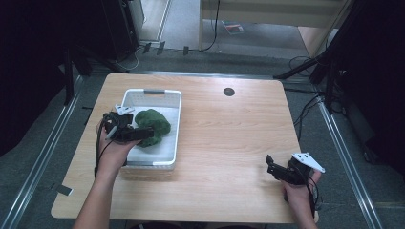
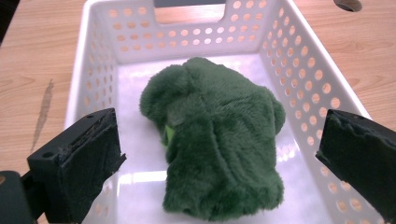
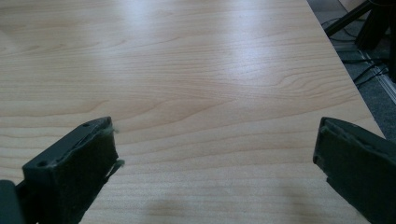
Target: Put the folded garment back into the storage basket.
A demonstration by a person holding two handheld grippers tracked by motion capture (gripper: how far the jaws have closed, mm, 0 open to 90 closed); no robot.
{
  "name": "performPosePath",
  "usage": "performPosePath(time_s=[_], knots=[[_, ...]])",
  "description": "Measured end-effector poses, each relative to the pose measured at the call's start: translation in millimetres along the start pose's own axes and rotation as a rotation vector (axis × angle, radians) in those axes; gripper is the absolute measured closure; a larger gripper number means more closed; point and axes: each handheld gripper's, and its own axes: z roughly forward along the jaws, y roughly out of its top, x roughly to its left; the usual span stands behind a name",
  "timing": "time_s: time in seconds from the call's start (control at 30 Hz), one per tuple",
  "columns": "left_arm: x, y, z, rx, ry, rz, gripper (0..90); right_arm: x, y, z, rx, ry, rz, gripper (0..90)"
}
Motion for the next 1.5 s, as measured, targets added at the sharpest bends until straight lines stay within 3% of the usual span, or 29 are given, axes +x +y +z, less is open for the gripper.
performPosePath(time_s=[0.43, 0.7, 0.87, 1.2, 1.4, 1.5], knots=[[23.1, -28.8, -29.4, -0.049, -0.006, -0.04, 0.0, 0.0, -0.1, 0.2, 0.006, -0.003, -0.003, 0.0], [42.9, -58.3, -49.5, -0.094, 0.009, -0.087, 0.0, -0.1, -0.1, -0.1, 0.003, -0.003, -0.007, 0.0], [55.6, -75.6, -62.3, -0.121, 0.002, -0.096, 0.0, 0.3, 0.0, 0.2, 0.005, -0.009, -0.008, 0.0], [90.9, -115.1, -80.5, -0.202, 0.011, -0.139, 0.0, 1.1, -0.4, -0.1, 0.012, -0.021, -0.015, 0.0], [113.4, -141.5, -72.0, -0.249, 0.0, -0.209, 0.0, 1.0, -0.3, 0.2, 0.012, -0.019, -0.017, 0.0], [117.7, -150.9, -65.4, -0.261, 0.011, -0.18, 0.0, 1.3, -0.2, 0.5, 0.015, -0.019, -0.015, 0.0]])
